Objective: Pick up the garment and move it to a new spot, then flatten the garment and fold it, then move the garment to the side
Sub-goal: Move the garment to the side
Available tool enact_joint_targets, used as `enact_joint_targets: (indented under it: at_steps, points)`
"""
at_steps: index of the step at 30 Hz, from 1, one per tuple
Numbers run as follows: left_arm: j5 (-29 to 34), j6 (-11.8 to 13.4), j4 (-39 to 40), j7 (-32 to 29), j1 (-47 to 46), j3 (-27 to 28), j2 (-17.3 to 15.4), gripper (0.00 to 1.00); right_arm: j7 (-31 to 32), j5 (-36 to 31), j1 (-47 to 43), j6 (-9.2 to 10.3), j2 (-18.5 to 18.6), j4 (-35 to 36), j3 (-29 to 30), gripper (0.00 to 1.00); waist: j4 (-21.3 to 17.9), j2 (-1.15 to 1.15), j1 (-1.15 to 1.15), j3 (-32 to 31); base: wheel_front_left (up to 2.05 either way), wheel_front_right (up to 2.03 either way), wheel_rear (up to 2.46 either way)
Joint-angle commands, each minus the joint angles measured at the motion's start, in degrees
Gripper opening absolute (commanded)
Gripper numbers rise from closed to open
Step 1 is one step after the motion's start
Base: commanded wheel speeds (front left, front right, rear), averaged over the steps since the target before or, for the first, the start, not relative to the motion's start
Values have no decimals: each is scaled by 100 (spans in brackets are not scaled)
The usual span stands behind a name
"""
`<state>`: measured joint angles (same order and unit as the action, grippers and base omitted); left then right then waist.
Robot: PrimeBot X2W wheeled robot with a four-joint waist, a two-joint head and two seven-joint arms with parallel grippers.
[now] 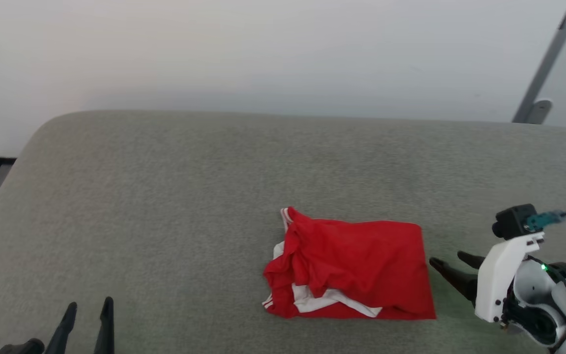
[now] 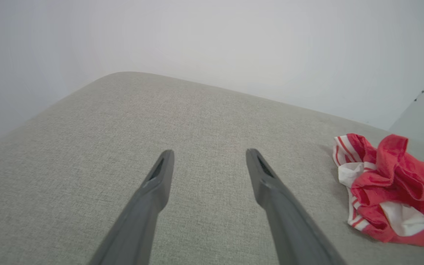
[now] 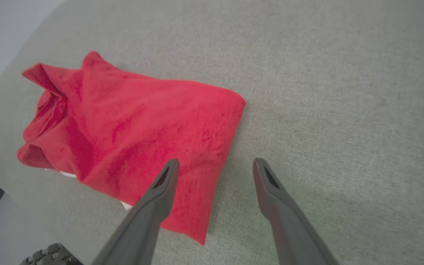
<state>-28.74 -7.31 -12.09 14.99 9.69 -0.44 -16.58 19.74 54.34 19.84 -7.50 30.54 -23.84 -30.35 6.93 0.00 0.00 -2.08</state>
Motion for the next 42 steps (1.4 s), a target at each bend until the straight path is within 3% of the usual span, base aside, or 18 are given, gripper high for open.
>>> enact_joint_targets:
  at_steps: [1, 12, 22, 23, 24, 25, 42]
  points:
    - [-31, -19, -5, 24, -98, -26, -23, 100, 110, -14, 87, 3, 29, -37, -47, 100, 93, 0, 0, 52, 0, 0, 0]
    - [-158, -19, -102, 21, -374, -256, -54, 100, 1706, 55, 677, 3, -37, -773, -196, 100, 530, 0, 0, 412, 0, 0, 0]
    - [-245, -19, -201, 18, -698, -432, 48, 100, 2556, 151, 932, 2, -600, -1465, -371, 100, 804, 0, 0, 841, 0, 0, 0]
    - [-247, -19, -201, 18, -721, -446, 58, 100, 2591, 146, 916, 2, -640, -1502, -403, 95, 816, 0, 0, 847, 0, 0, 0]
    - [-254, -19, -208, 18, -732, -452, 66, 100, 2572, 125, 914, 2, -657, -1523, -417, 27, 823, 0, 0, 852, 0, 0, 0]
    - [-259, -19, -219, 18, -731, -460, 72, 100, 2558, 117, 910, 2, -667, -1521, -428, 0, 828, 0, 0, 854, 0, 0, 0]
    - [-392, -19, -12, 17, -1230, -462, -189, 100, 2048, -400, 1377, 7, 94, -768, 211, 0, 413, 0, 0, 997, 0, 0, 0]
